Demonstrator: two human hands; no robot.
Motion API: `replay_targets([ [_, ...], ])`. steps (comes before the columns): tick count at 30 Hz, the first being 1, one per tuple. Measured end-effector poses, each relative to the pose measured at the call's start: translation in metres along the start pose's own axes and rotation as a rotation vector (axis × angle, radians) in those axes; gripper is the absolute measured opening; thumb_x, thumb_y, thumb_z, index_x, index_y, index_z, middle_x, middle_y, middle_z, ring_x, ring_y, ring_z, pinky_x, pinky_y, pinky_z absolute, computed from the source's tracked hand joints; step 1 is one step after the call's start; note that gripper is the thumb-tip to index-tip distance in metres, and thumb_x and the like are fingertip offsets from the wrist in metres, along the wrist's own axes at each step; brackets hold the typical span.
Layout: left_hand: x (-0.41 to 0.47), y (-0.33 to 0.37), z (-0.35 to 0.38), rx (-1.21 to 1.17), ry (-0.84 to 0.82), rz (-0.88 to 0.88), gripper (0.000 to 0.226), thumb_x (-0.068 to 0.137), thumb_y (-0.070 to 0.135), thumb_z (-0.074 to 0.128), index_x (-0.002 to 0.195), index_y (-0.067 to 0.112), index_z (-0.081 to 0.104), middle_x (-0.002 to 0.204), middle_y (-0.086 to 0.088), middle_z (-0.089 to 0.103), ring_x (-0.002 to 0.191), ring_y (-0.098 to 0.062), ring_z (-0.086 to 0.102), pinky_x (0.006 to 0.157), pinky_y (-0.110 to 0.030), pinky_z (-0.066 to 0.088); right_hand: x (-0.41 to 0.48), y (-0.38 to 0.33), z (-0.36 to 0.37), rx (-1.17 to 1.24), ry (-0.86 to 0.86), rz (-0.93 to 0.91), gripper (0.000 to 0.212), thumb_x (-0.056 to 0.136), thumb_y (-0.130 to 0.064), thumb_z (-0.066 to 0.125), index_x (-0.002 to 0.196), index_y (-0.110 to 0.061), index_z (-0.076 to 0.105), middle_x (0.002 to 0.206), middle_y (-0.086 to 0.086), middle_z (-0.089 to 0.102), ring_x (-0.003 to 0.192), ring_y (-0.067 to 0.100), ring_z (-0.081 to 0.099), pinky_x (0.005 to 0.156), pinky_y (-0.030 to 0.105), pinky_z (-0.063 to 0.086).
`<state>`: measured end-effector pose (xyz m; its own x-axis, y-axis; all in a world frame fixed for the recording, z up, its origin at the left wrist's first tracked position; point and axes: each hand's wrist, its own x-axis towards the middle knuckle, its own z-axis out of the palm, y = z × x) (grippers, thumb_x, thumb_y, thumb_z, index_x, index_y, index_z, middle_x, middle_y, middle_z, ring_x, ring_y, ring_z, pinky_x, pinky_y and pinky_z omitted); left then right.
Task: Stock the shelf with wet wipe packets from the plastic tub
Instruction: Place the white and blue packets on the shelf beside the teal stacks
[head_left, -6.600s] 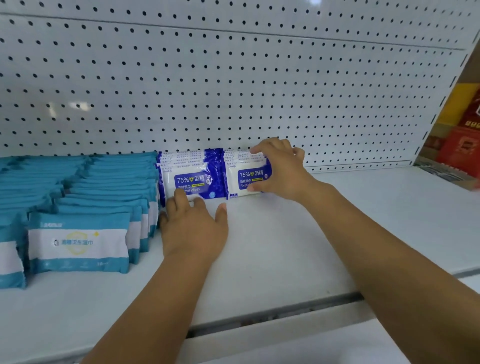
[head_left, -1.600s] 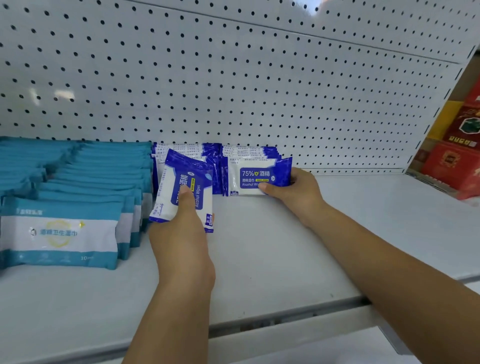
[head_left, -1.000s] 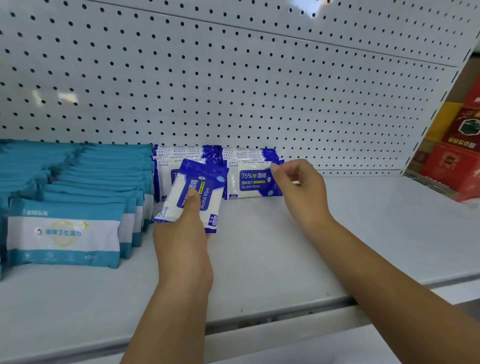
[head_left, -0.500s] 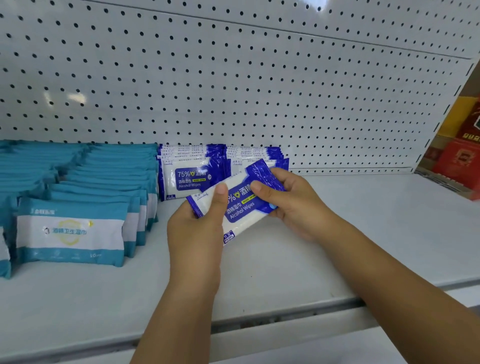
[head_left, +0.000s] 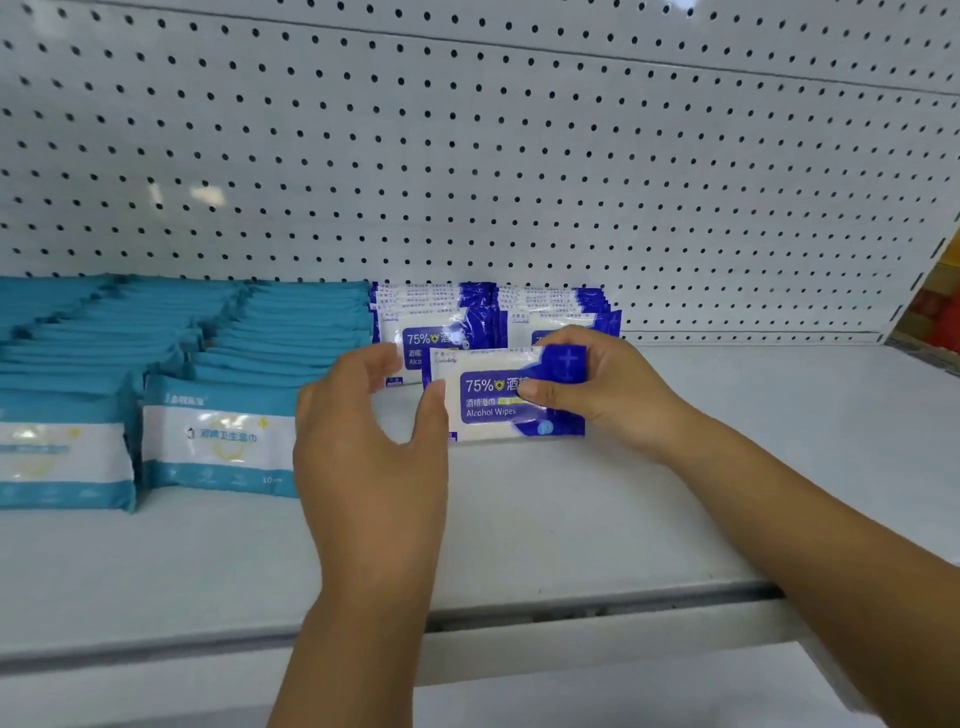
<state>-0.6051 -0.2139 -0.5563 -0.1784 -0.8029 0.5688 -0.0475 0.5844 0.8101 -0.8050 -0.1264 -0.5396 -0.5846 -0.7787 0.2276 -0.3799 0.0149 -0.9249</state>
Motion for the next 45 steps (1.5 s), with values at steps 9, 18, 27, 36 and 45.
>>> replay_targets([
  [9,0.012,-0.039,-0.026,0.413,0.017,-0.007,0.064,0.080,0.029,0.083,0.137,0.015,0.058,0.157,-0.008,0.039,0.144,-0.028,0.024,0.119,-0.052,0.025,0.040,-0.007,0.042,-0.441,0.189,-0.141,0.036,0.076,-0.028,0.088,0.099,-0.019,0.063,0.092,-0.017,0.060,0.084,0.000,0.056,0.065,0.006,0.042],
  [18,0.015,-0.044,-0.024,0.413,-0.054,-0.036,0.064,0.087,0.023,0.077,0.146,0.021,0.050,0.163,-0.006,0.029,0.150,-0.027,0.015,0.122,-0.050,0.022,0.074,-0.004,0.061,-0.767,0.241,-0.279,0.045,0.077,-0.040,0.083,0.115,-0.023,0.065,0.111,-0.001,0.059,0.110,0.019,0.048,0.097,0.035,0.036],
  [27,0.015,-0.050,-0.024,0.289,-0.041,-0.051,0.055,0.091,0.014,0.073,0.142,0.019,0.055,0.162,-0.005,0.032,0.150,-0.024,0.014,0.119,-0.053,0.028,0.077,0.005,0.064,-0.923,0.306,-0.309,0.058,0.078,-0.050,0.080,0.127,-0.026,0.060,0.128,-0.005,0.053,0.125,0.019,0.037,0.089,0.030,0.021],
  [36,0.003,-0.036,-0.025,0.194,-0.005,0.101,0.048,0.087,0.008,0.076,0.132,0.014,0.063,0.145,-0.006,0.054,0.138,-0.025,0.036,0.114,-0.034,0.031,0.022,-0.003,0.031,-0.880,0.249,-0.326,0.056,0.085,-0.048,0.075,0.132,-0.021,0.060,0.135,-0.004,0.058,0.130,0.016,0.044,0.105,0.030,0.024],
  [45,-0.041,-0.004,-0.001,0.120,-0.245,0.241,0.037,0.090,0.026,0.074,0.125,0.018,0.067,0.129,-0.002,0.066,0.123,-0.022,0.051,0.103,-0.030,0.037,-0.066,-0.015,-0.018,-0.914,0.168,-0.265,0.058,0.086,-0.050,0.071,0.136,-0.024,0.059,0.134,-0.006,0.062,0.125,0.012,0.050,0.104,0.023,0.037],
])
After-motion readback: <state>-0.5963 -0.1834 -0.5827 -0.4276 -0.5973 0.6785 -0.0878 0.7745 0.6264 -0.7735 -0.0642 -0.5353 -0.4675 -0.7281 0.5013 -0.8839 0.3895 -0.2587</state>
